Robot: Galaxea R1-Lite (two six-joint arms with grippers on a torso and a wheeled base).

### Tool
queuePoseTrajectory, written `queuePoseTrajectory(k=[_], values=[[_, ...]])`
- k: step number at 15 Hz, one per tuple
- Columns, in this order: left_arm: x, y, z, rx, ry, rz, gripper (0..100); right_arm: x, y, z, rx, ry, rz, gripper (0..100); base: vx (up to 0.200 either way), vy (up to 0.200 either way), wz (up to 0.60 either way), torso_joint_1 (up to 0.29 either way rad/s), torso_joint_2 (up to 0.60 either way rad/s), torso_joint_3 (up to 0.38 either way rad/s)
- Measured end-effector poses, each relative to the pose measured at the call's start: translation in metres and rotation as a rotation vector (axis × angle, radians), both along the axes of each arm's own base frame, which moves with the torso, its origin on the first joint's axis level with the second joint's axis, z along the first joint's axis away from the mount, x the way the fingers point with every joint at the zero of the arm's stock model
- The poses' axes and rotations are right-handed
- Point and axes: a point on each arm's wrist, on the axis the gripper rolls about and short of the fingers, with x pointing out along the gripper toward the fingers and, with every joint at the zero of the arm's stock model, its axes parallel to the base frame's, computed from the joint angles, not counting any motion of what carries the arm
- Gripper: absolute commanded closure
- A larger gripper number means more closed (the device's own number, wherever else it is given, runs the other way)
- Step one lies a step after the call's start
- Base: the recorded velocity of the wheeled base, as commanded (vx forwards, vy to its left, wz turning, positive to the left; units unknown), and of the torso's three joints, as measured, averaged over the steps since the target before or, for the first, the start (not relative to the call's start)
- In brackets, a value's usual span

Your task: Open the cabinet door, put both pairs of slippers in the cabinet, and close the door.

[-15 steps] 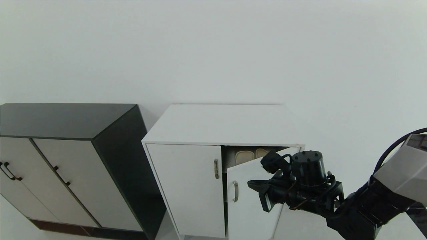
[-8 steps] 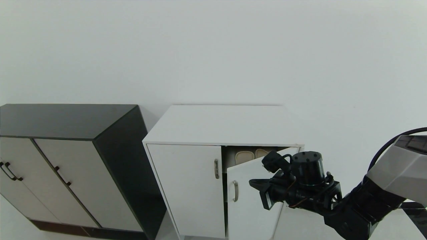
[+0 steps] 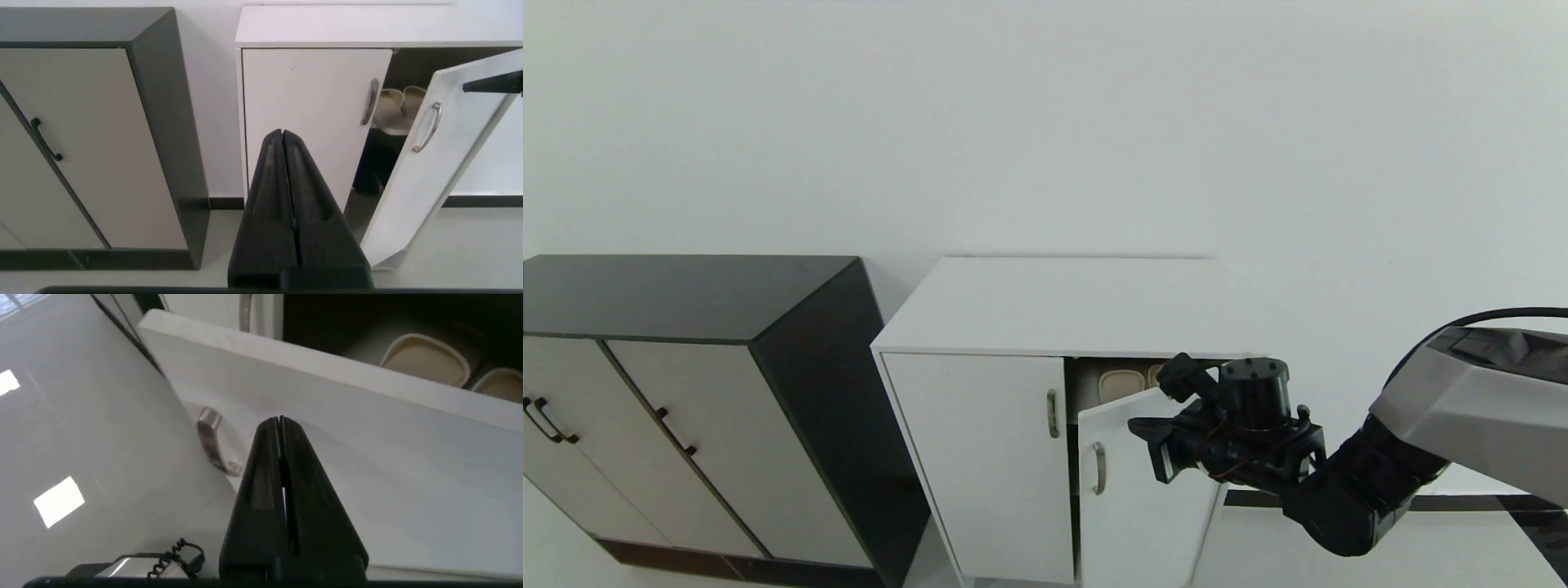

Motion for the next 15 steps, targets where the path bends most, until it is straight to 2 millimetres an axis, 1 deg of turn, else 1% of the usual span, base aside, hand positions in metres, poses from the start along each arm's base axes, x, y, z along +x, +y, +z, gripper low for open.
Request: queuePoseTrajectory(k=[3,10,15], values=[[0.0,0.0,0.0,0.0,0.0,0.0,100,0.013,0.0,-0.002,0.009,-0.014,-0.018,100,0.0,0.0,0.0,0.0,0.0,0.0],[0.0,0.0,0.0,0.0,0.0,0.0,100,0.034,-0.002,-0.001,0.029,-0.046,-0.048,100,0.0,0.0,0.0,0.0,0.0,0.0],[0.0,0.0,0.0,0.0,0.0,0.0,100,0.047,-0.001,-0.007,0.034,-0.054,-0.065,100,0.0,0.0,0.0,0.0,0.0,0.0]])
